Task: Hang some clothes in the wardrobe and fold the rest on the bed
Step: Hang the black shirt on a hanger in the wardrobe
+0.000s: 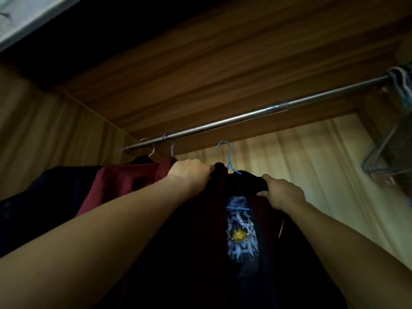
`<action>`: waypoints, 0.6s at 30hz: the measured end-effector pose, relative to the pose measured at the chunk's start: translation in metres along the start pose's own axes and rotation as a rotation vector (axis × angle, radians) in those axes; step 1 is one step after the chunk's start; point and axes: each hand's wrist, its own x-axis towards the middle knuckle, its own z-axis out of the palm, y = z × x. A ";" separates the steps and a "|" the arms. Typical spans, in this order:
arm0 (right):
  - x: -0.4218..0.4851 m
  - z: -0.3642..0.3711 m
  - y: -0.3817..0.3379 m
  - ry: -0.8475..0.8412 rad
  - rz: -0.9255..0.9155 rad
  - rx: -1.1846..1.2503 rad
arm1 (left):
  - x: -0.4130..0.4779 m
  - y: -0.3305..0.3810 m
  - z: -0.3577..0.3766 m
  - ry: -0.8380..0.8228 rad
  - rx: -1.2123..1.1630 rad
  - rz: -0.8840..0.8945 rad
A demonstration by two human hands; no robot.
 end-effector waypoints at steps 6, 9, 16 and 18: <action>0.044 -0.003 -0.030 0.028 -0.045 0.055 | 0.028 -0.035 -0.019 -0.036 0.049 -0.038; 0.063 -0.007 -0.050 -0.008 -0.053 0.079 | 0.035 -0.054 -0.027 -0.070 0.077 -0.064; 0.082 -0.014 -0.097 -0.003 -0.043 0.159 | 0.023 -0.085 -0.041 0.014 0.145 -0.157; 0.074 -0.008 -0.106 -0.032 -0.053 0.174 | 0.008 -0.083 -0.040 0.034 0.173 -0.169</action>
